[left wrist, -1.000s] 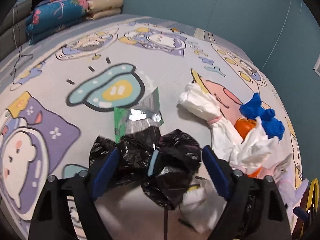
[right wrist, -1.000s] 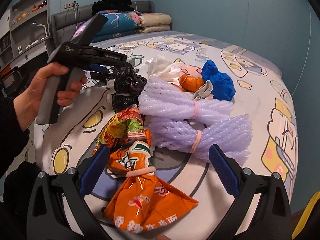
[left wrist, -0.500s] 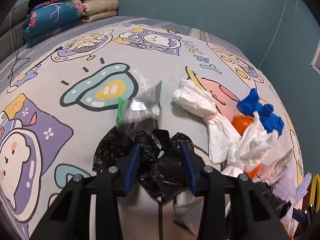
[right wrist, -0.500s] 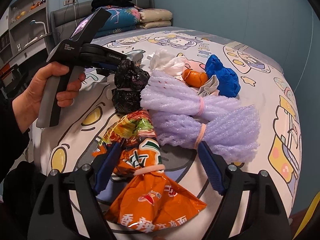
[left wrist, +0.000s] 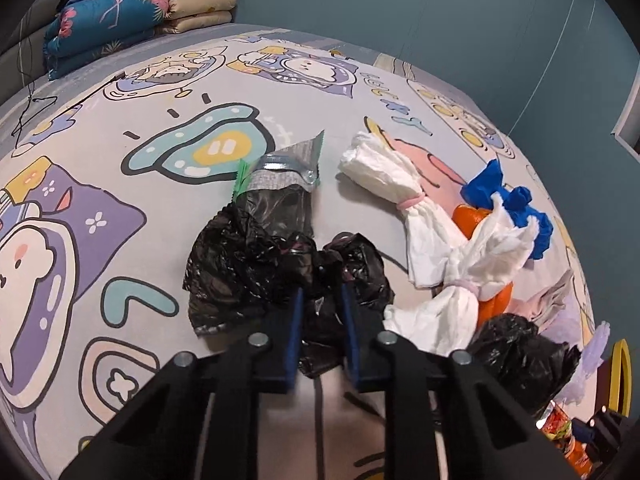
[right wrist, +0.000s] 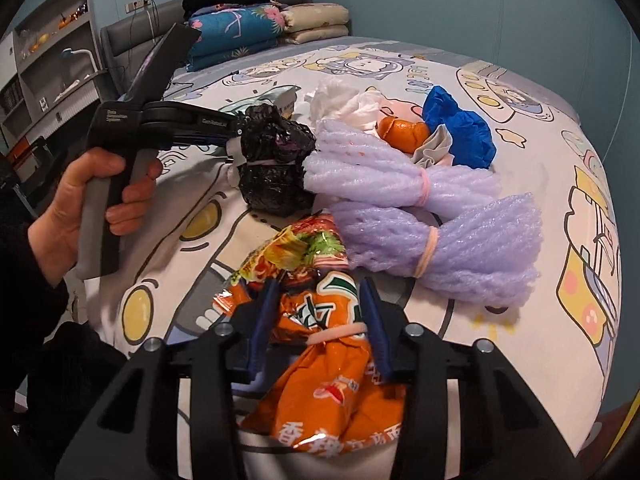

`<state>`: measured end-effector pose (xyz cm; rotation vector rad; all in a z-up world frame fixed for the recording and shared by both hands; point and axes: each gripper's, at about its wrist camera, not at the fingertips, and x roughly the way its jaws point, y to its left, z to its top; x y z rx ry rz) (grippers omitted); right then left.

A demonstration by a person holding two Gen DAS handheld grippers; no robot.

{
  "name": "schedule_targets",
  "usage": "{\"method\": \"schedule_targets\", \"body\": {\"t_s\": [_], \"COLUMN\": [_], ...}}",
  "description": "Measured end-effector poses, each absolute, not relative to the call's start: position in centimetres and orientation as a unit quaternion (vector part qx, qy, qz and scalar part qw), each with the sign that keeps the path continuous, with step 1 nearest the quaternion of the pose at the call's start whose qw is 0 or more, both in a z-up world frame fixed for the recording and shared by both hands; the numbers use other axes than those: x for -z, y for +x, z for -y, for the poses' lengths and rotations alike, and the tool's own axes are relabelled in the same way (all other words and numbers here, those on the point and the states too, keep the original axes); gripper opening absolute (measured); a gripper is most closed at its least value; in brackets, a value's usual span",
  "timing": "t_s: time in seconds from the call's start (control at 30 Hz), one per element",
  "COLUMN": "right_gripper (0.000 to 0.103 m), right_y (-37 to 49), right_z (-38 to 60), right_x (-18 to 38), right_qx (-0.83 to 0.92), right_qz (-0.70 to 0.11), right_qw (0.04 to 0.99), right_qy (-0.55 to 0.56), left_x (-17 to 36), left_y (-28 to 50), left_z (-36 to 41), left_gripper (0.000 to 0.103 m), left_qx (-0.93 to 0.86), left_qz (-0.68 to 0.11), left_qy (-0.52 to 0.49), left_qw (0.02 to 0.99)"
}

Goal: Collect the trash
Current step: 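Grasp the orange chip bag with the right tool while the left tool grasps a black plastic bag, then carry both bags over the yellow bin and open both tools to drop them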

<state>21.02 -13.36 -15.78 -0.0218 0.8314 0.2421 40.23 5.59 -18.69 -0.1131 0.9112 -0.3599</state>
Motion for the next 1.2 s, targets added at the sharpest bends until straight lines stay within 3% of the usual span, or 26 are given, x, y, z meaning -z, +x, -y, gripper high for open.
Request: {"method": "schedule_targets", "body": {"t_s": [0.17,0.8,1.2], "right_gripper": [0.030,0.029,0.029], "right_y": [20.1,13.1,6.1], "right_z": [14.0,17.9,23.7], "right_x": [15.0,7.2,2.6], "right_qx": [-0.129,-0.173,-0.133], "right_qz": [-0.394,-0.342,-0.292], "right_qw": [0.910,0.921,0.945], "right_qy": [0.011,0.067,0.069], "left_x": [17.9,10.5,7.0], "left_y": [39.2,29.9,22.4], "left_z": [-5.9,-8.4,-3.1], "left_gripper": [0.009,0.008,0.008], "left_qx": [0.165,0.157,0.228], "left_qz": [-0.421,-0.339,-0.296], "left_qy": [-0.064,-0.109,-0.107], "left_qw": [0.890,0.921,0.922]}}
